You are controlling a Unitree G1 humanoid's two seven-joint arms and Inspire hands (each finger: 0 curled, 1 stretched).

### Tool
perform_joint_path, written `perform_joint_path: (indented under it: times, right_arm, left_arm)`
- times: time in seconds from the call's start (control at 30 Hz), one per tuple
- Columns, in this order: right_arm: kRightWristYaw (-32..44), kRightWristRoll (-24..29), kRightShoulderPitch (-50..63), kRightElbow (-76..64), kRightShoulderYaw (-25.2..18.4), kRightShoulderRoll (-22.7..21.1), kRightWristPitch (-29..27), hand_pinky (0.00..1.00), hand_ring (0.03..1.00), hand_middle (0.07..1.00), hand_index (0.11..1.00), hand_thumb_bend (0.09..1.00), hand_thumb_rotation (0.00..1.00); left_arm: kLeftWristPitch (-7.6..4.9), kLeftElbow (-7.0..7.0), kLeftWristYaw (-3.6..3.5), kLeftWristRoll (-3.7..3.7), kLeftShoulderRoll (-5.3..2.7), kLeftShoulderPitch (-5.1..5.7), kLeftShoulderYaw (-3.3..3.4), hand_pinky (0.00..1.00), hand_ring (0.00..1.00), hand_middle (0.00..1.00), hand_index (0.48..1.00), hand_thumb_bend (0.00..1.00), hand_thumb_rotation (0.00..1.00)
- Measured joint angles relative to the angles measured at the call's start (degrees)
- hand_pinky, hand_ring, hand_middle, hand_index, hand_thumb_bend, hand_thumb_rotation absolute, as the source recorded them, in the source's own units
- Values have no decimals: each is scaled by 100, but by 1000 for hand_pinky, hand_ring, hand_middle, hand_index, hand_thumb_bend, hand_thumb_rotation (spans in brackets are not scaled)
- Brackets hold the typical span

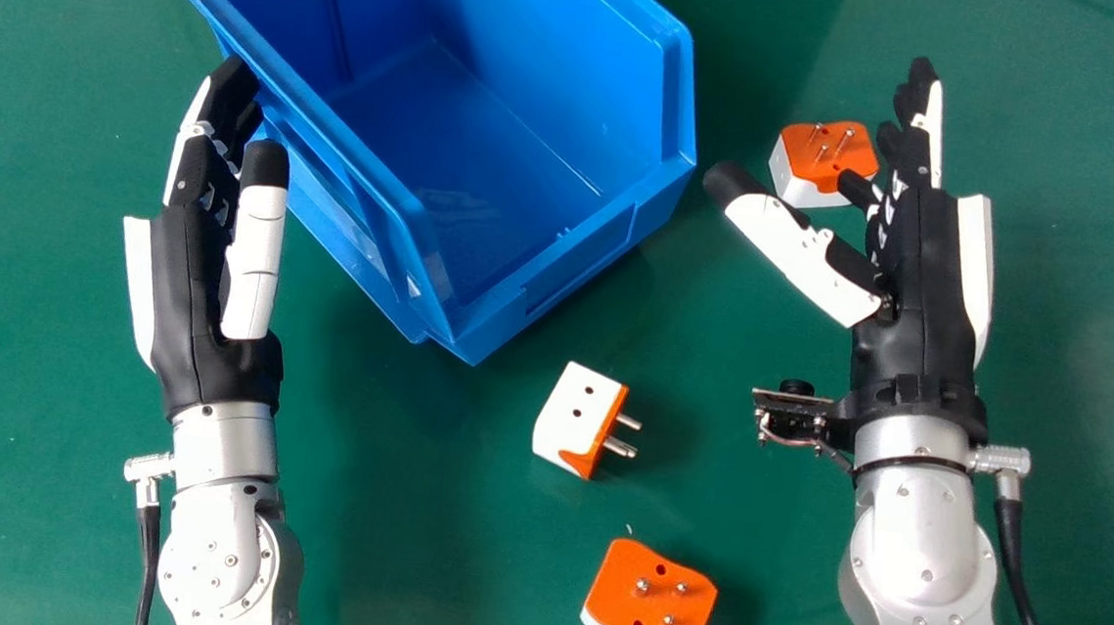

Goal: Pick all objects and put in blue box

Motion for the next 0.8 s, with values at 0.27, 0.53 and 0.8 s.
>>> perform_joint_path:
  times: [0.27, 0.53, 0.8]
  right_arm:
    - [-8, -38, -9, -8, 6, -46, 5, 861, 972, 999, 986, 739, 430]
    - [-43, -147, 64, -53, 68, -34, 5, 865, 973, 1000, 986, 736, 426]
    - [-740, -1218, 187, -10, 197, -216, -88, 920, 973, 996, 990, 742, 487]
  left_arm:
    - [-1, 11, -8, -7, -30, -20, -2, 904, 927, 917, 872, 796, 805]
    - [-17, -4, -20, -3, -29, 5, -1, 902, 926, 917, 872, 798, 807]
    - [-51, -57, -50, -3, -30, 109, -3, 902, 923, 913, 865, 811, 806]
